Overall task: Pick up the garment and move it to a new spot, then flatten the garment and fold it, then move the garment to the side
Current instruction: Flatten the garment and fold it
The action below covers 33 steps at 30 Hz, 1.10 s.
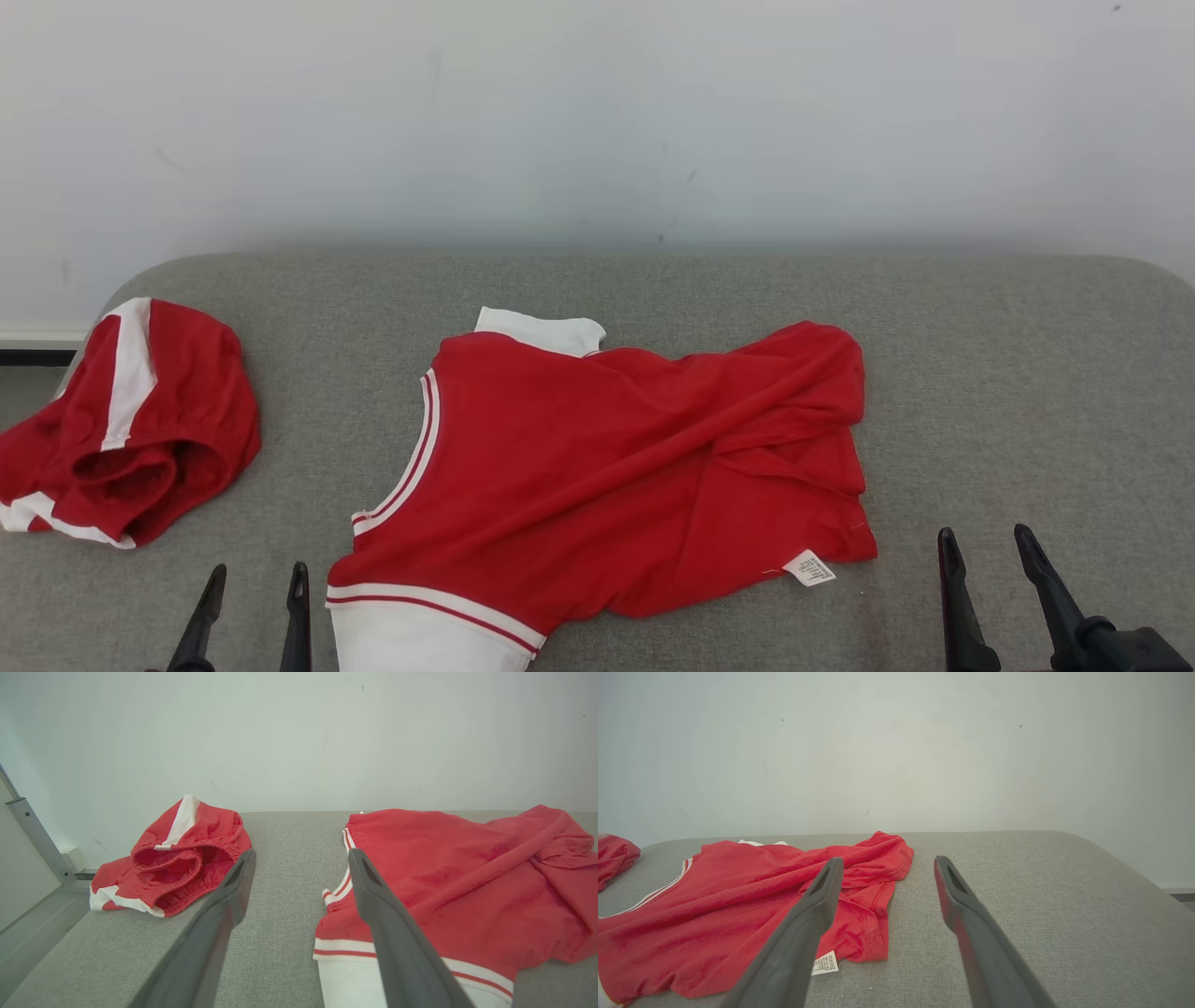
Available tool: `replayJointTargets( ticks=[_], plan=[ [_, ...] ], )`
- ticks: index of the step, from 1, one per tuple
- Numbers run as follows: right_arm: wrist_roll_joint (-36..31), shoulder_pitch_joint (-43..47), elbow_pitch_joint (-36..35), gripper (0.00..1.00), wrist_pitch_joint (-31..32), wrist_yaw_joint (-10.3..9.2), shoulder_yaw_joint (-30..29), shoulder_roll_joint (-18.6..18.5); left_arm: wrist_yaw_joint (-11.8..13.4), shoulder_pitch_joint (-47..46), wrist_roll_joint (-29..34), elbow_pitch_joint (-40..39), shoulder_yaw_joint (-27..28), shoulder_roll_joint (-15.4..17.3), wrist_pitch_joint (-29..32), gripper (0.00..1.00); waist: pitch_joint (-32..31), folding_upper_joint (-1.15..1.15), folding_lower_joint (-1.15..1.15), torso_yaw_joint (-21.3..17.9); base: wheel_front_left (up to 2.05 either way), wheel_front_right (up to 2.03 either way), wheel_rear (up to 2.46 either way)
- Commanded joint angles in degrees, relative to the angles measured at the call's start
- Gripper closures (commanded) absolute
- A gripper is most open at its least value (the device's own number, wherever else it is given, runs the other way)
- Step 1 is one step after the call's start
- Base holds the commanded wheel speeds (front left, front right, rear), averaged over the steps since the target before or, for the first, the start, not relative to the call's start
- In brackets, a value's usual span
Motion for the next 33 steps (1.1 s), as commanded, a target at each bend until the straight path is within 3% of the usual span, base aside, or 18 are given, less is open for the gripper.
replayJointTargets(
  ticks=[1, 10, 17, 23, 33],
  plan=[
    [-0.2, 0.6, -0.4, 0.0, 0.1, 0.06, 0.1, 0.2, 0.1, 0.6, 0.3, -0.1, -0.2, 0.2, -0.2, 0.0, 0.0, 0.0, 0.0, 0.0, 0.0, 0.0, 0.0],
    [-0.5, 0.5, -0.2, 0.0, 0.9, 0.07, 0.4, 0.2, 0.1, 0.9, -1.1, 1.9, -1.4, 0.2, -0.2, 0.0, 0.2, 0.0, 0.0, 0.3, 0.0, 0.0, 0.0],
    [-0.5, -2.2, 4.5, 0.0, 2.1, 0.06, 3.0, -2.7, 0.1, 0.1, -4.2, 10.5, -7.6, 2.3, 0.0, 0.0, 0.8, 0.0, 0.0, 0.5, 0.0, 0.0, 0.0],
    [0.8, -7.4, 14.3, 0.0, 1.6, 0.06, 5.2, -5.8, 0.1, -1.9, -8.6, 18.4, -11.9, 3.4, -0.1, 0.0, 1.8, 0.0, 0.0, 1.2, 0.0, 0.0, 0.0],
    [1.8, -17.9, 30.3, 0.0, -0.3, 0.06, 10.1, -7.4, 0.1, -6.2, -12.8, 24.3, -15.1, 3.2, -0.2, 0.0, 4.6, 0.0, 0.0, 2.0, 0.0, 0.0, 0.0]
  ],
)
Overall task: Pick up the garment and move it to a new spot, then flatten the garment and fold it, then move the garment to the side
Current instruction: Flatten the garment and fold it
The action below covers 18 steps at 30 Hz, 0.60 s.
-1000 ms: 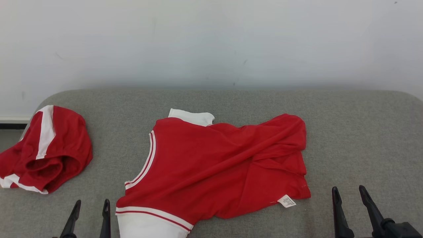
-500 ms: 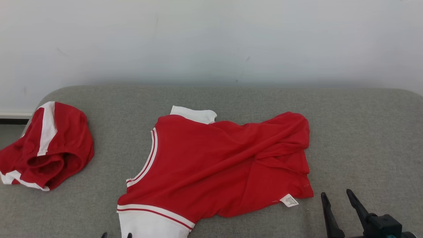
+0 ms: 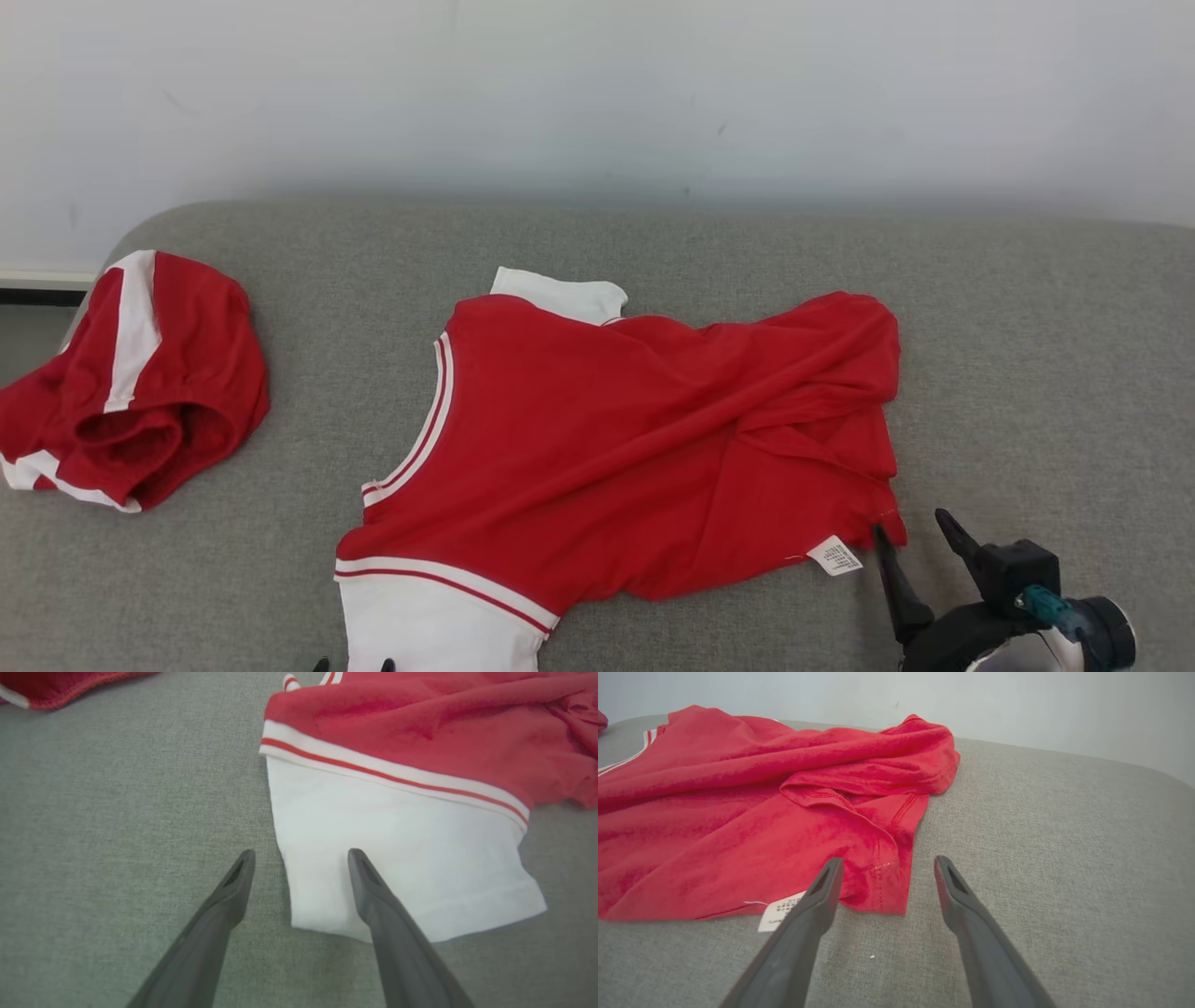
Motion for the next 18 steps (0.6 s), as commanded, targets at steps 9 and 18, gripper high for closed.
replayJointTargets(
  ticks=[9, 18],
  plan=[
    [3.3, -8.5, 12.8, 0.0, -2.7, 0.06, 5.7, -0.7, 0.1, -3.3, -4.3, 3.6, -4.2, 0.4, -0.2, 0.0, 1.2, -0.01, 0.0, 0.6, 0.0, 0.0, 0.0],
    [7.6, -11.1, 18.1, 1.0, -4.5, 0.06, 9.6, -1.1, 0.1, -4.2, -11.6, 3.3, -9.6, 1.4, -0.2, 1.0, 0.7, -0.01, 0.0, 1.1, 0.0, 0.0, 0.0]
  ],
)
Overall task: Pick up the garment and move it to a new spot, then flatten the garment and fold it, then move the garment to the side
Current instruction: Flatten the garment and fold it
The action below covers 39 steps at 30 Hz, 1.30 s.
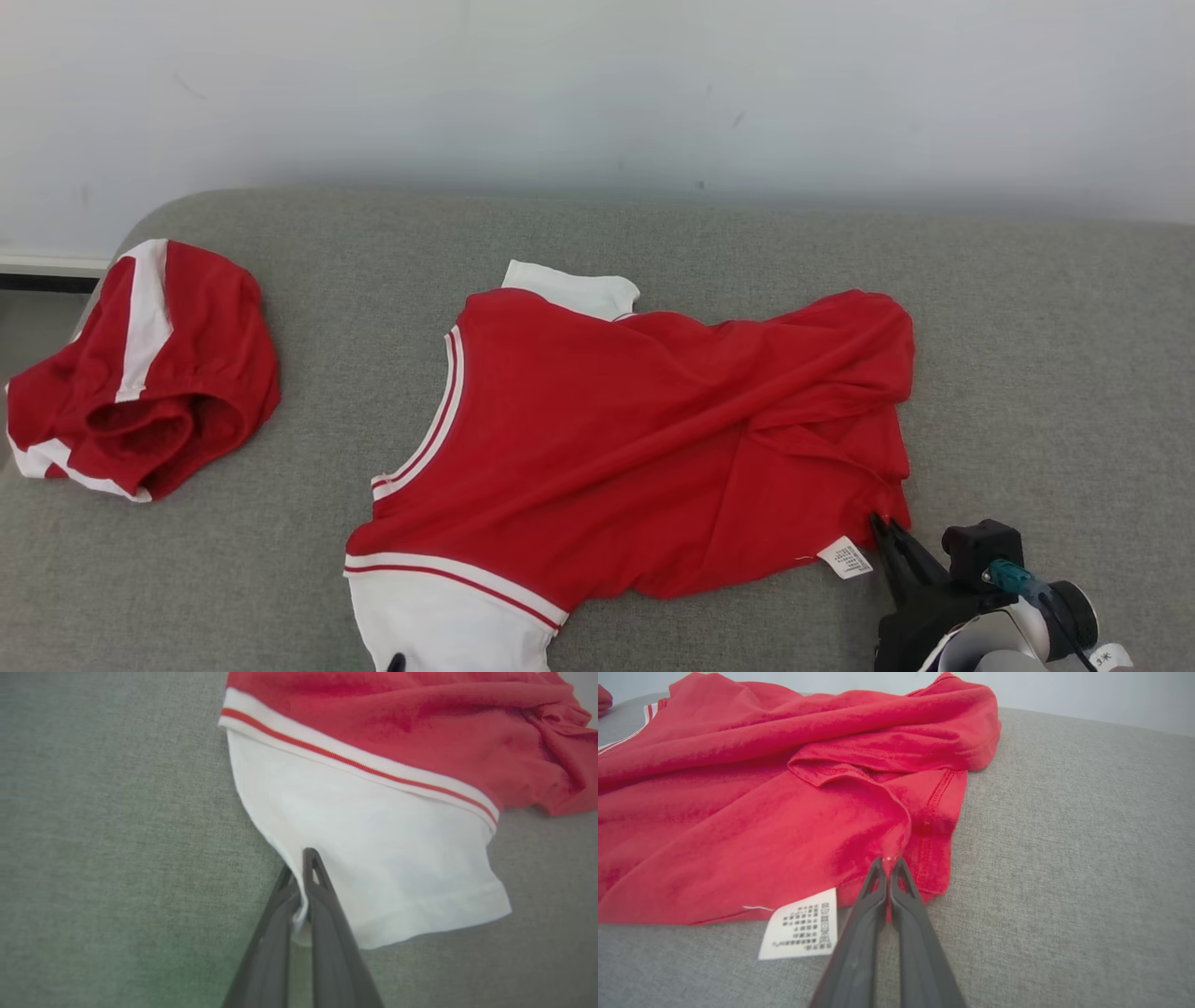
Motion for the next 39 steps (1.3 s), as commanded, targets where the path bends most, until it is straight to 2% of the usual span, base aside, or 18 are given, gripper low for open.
replayJointTargets(
  ticks=[1, 5, 11, 18, 24, 30, 35, 39],
  plan=[
    [0.8, -0.3, 0.1, 1.0, -0.5, 0.06, 0.3, -0.5, 0.1, -0.5, -0.2, -0.5, -0.2, 0.4, -0.2, 1.0, -0.2, 0.0, -0.01, 0.1, 0.0, 0.0, 0.0],
    [2.8, 0.9, -2.5, 1.0, -0.8, 0.06, 1.2, -1.3, 0.1, 0.5, -1.8, -4.7, 1.2, 1.1, -0.2, 1.0, -0.6, 0.0, -0.01, 0.3, 0.0, 0.0, 0.0],
    [4.1, 4.0, -13.6, 1.0, -0.9, 0.06, 1.2, -3.8, 0.1, 1.6, -2.0, -14.6, 5.9, 2.2, -0.2, 1.0, -0.7, 0.0, -0.01, -0.4, 0.0, 0.0, 0.0],
    [9.0, 0.8, -24.0, 1.0, -0.9, 0.06, 0.0, -5.4, 0.1, -5.4, -3.0, -23.8, 7.0, 6.6, -0.2, 1.0, 1.3, 0.0, -0.01, -2.2, 0.0, 0.0, 0.0],
    [12.9, -9.4, -27.0, 1.0, 1.7, 0.06, -0.1, -6.5, 0.1, -22.6, -6.2, -26.6, 3.6, 13.0, 3.0, 1.0, 8.3, 0.0, -0.01, -3.4, 0.0, 0.0, 0.0],
    [17.2, -24.9, -28.2, 1.0, 6.4, 0.06, -2.4, -5.3, 0.1, -44.1, -11.8, -25.5, 0.2, 19.5, 7.8, 1.0, 18.5, 0.0, -0.01, -5.4, 0.0, 0.0, 0.0],
    [20.6, -40.0, -26.9, 1.0, 11.7, 0.06, -6.2, -3.7, 0.1, -63.8, -17.9, -20.2, -1.8, 21.7, 12.0, 1.0, 25.8, 0.0, -0.01, -7.0, 0.0, 0.0, 0.0],
    [21.9, -52.5, -23.2, 1.0, 14.9, 0.06, -9.2, -0.8, 0.1, -78.5, -19.3, -13.7, -3.3, 22.0, 14.4, 1.0, 30.5, 0.0, -0.01, -9.0, 0.0, 0.0, 0.0]
  ],
)
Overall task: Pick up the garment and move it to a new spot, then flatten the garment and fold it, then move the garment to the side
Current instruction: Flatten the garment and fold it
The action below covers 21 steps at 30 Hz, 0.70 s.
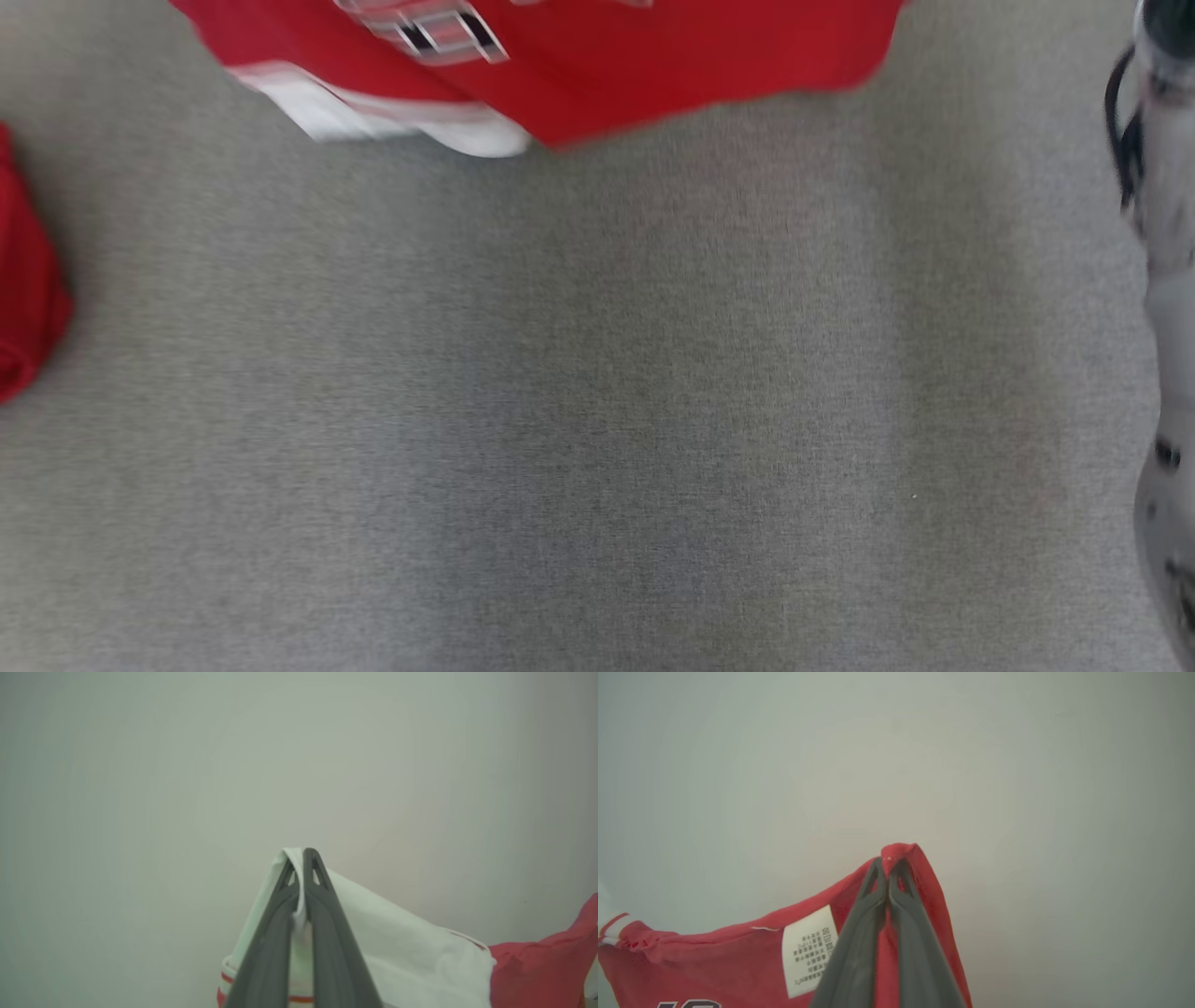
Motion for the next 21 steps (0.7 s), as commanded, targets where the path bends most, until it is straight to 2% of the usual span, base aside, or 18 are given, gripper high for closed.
replayJointTargets(
  ticks=[1, 10, 21],
  plan=[
    [-0.1, -4.0, 1.1, 1.0, 0.7, 0.07, -0.4, 1.0, 0.1, -4.3, 0.7, 1.8, -1.2, 0.3, 0.5, 1.0, 9.6, -0.01, -0.02, -4.4, 0.0, 0.0, 0.0],
    [-3.6, -23.9, 10.8, 1.0, 1.0, 0.06, -3.7, 3.5, 0.1, -26.0, 0.8, 11.6, -7.1, -1.2, -0.3, 1.0, 14.0, -0.01, -0.02, -6.8, 0.0, 0.0, 0.0],
    [-9.6, -37.3, 22.6, 1.0, -0.3, 0.06, -6.1, 1.6, 0.1, -41.0, -1.7, 21.2, -14.3, -4.8, -1.6, 1.0, 14.9, -0.01, -0.02, -6.0, 0.0, 0.0, 0.0]
  ],
)
